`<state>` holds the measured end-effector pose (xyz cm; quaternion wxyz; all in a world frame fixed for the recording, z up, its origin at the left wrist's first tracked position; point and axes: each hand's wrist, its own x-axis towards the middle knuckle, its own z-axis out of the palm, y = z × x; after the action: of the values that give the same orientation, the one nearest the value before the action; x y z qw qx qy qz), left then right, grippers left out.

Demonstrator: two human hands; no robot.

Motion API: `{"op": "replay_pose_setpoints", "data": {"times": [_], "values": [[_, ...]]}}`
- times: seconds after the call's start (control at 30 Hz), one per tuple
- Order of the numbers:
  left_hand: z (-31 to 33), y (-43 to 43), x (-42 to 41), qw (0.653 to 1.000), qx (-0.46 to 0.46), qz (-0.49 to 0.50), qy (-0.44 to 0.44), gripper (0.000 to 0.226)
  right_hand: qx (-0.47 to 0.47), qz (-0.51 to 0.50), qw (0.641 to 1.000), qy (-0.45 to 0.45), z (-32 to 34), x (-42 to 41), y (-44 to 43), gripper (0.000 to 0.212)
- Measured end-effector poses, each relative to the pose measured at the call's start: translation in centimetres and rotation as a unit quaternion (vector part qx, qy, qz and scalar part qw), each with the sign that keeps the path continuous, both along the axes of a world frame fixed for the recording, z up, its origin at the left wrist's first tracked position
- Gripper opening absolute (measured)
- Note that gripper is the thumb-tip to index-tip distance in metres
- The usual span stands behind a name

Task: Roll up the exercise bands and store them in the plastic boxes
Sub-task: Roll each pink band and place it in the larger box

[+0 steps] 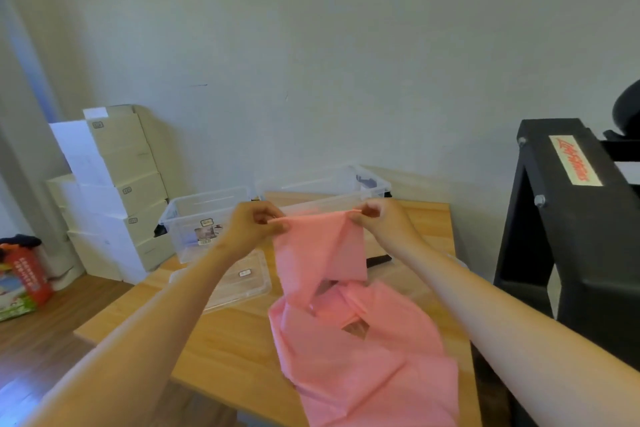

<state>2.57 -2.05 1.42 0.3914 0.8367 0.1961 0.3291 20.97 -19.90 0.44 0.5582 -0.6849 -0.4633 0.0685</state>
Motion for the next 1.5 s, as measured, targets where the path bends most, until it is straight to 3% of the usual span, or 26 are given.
{"op": "replay_pose_setpoints", "data": {"times": [0.2, 0.6, 0.77, 0.9, 1.03, 1.23, 1.4, 1.5], "values": [[8.7, 0.0, 0.7, 0.998, 0.043, 0.009, -0.053, 0.003, 0.102, 0.017, 0.994, 0.046, 8.2, 1.1, -0.2, 0.006], [21.0, -4.1, -0.1, 0.984, 0.127, 0.002, -0.123, 0.007, 0.197, 0.023, 0.98, 0.004, 19.9, 0.2, -2.7, 0.015], [24.4, -5.7, -0.6, 0.984, 0.097, -0.006, -0.149, 0.01, 0.231, 0.019, 0.973, -0.001, 23.3, -0.8, -3.8, 0.015], [24.9, -6.5, -1.5, 0.973, -0.086, -0.193, -0.093, 0.018, 0.177, 0.164, 0.959, 0.151, 24.4, -1.4, -5.0, 0.013], [23.4, -4.8, -1.4, 0.992, -0.036, -0.098, -0.073, 0.013, 0.121, 0.06, 0.989, 0.067, 23.5, -1.1, -4.5, 0.012], [22.2, -3.4, -1.8, 0.991, -0.044, -0.107, -0.069, 0.015, 0.113, 0.079, 0.986, 0.094, 22.2, -0.5, -3.5, 0.009], [20.1, -2.2, -2.2, 0.983, -0.086, -0.163, -0.015, 0.044, 0.079, 0.104, 0.985, 0.112, 19.5, 0.2, -2.9, 0.009], [18.5, -1.5, -2.0, 0.974, -0.114, -0.193, 0.018, 0.039, 0.049, 0.159, 0.977, 0.136, 17.4, 0.9, -2.6, 0.011]]}}
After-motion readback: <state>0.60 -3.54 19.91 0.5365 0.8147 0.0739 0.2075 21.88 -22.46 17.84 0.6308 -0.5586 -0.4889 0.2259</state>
